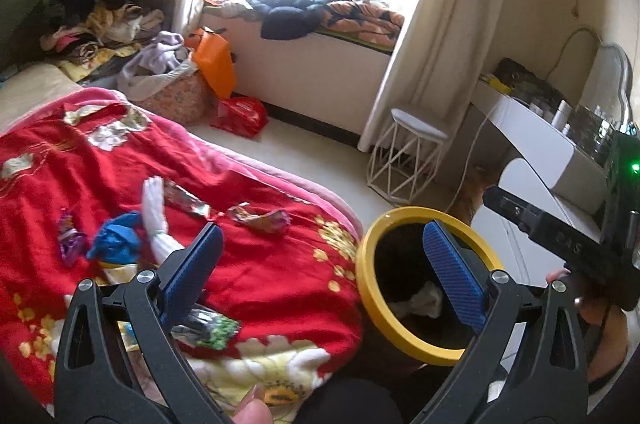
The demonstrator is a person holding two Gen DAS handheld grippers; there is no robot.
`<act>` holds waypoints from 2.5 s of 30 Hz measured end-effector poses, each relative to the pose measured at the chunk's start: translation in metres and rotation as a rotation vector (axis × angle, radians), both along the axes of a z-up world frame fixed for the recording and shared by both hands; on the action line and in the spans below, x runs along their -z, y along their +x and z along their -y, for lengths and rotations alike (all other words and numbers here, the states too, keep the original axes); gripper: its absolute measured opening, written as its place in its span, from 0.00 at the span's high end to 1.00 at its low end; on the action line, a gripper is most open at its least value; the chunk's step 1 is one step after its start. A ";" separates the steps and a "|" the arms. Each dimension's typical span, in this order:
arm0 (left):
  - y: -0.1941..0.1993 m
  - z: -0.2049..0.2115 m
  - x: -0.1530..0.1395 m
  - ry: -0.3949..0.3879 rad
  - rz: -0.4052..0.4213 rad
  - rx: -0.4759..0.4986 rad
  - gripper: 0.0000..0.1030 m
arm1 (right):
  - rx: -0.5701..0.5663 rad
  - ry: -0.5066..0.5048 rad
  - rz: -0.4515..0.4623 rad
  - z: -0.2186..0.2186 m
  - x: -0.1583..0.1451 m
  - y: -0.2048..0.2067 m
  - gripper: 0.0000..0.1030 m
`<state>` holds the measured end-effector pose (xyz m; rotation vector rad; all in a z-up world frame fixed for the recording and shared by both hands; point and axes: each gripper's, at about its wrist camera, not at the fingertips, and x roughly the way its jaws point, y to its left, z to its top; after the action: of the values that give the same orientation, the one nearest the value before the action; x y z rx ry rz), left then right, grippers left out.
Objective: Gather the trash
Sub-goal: 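Move both open grippers back over the remaining wrappers on the bedspread, then close the left gripper on the yellow snack wrapper while the right gripper grasps the green snack packet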
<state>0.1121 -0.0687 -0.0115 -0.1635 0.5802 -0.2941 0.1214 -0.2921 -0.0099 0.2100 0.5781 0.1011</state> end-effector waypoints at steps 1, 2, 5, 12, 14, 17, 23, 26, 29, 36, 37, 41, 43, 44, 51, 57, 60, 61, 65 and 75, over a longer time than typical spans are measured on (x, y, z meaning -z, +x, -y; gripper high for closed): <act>0.000 -0.004 -0.001 -0.002 0.003 -0.010 0.11 | -0.009 -0.004 0.001 -0.003 0.000 0.000 0.19; 0.000 -0.008 -0.002 -0.005 0.004 -0.020 0.11 | -0.022 -0.007 0.003 -0.008 -0.001 0.000 0.19; 0.000 -0.021 -0.003 -0.013 0.008 -0.047 0.11 | -0.067 -0.021 0.007 -0.027 -0.003 -0.001 0.19; -0.001 -0.060 -0.004 -0.029 0.013 -0.129 0.11 | -0.158 -0.046 -0.001 -0.067 0.000 0.001 0.19; 0.000 -0.071 -0.004 -0.035 0.012 -0.154 0.11 | -0.189 -0.054 -0.005 -0.078 0.002 0.001 0.19; 0.000 -0.088 -0.004 -0.043 0.007 -0.193 0.11 | -0.229 -0.063 -0.011 -0.093 0.004 0.001 0.19; -0.001 -0.120 -0.001 -0.058 -0.008 -0.264 0.11 | -0.313 -0.081 -0.044 -0.125 0.015 0.003 0.19; -0.003 -0.134 0.003 -0.059 -0.019 -0.290 0.11 | -0.353 -0.094 -0.062 -0.138 0.020 0.004 0.19; -0.004 -0.146 0.008 -0.059 -0.041 -0.309 0.11 | -0.398 -0.110 -0.088 -0.156 0.030 0.006 0.19; -0.006 -0.172 0.033 -0.078 -0.140 -0.333 0.11 | -0.494 -0.150 -0.161 -0.188 0.057 0.013 0.19; -0.006 -0.173 0.036 -0.080 -0.155 -0.333 0.11 | -0.503 -0.157 -0.172 -0.191 0.062 0.015 0.19; -0.005 -0.180 0.053 -0.114 -0.218 -0.315 0.15 | -0.529 -0.188 -0.208 -0.202 0.078 0.021 0.19; -0.004 -0.180 0.059 -0.127 -0.246 -0.304 0.20 | -0.547 -0.198 -0.227 -0.207 0.085 0.023 0.19; -0.004 -0.180 0.062 -0.133 -0.255 -0.300 0.22 | -0.553 -0.204 -0.240 -0.209 0.089 0.025 0.19; 0.001 -0.174 0.086 -0.182 -0.352 -0.246 0.42 | -0.595 -0.222 -0.306 -0.221 0.110 0.036 0.27; 0.004 -0.161 0.097 -0.170 -0.400 -0.199 0.51 | -0.635 -0.212 -0.364 -0.228 0.123 0.041 0.44; 0.007 -0.158 0.104 -0.172 -0.426 -0.192 0.60 | -0.652 -0.190 -0.373 -0.228 0.125 0.040 0.57; 0.007 -0.157 0.105 -0.175 -0.429 -0.190 0.64 | -0.655 -0.190 -0.372 -0.228 0.125 0.039 0.61; 0.007 -0.155 0.107 -0.190 -0.429 -0.171 0.79 | -0.664 -0.162 -0.379 -0.221 0.123 0.035 0.70; -0.005 -0.156 0.080 -0.187 -0.358 -0.160 0.87 | -0.697 -0.081 -0.360 -0.210 0.104 0.020 0.73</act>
<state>0.1070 0.0869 -0.0917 -0.4475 0.8894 -0.1627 0.1413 -0.0823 -0.1135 -0.0638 0.9946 0.7249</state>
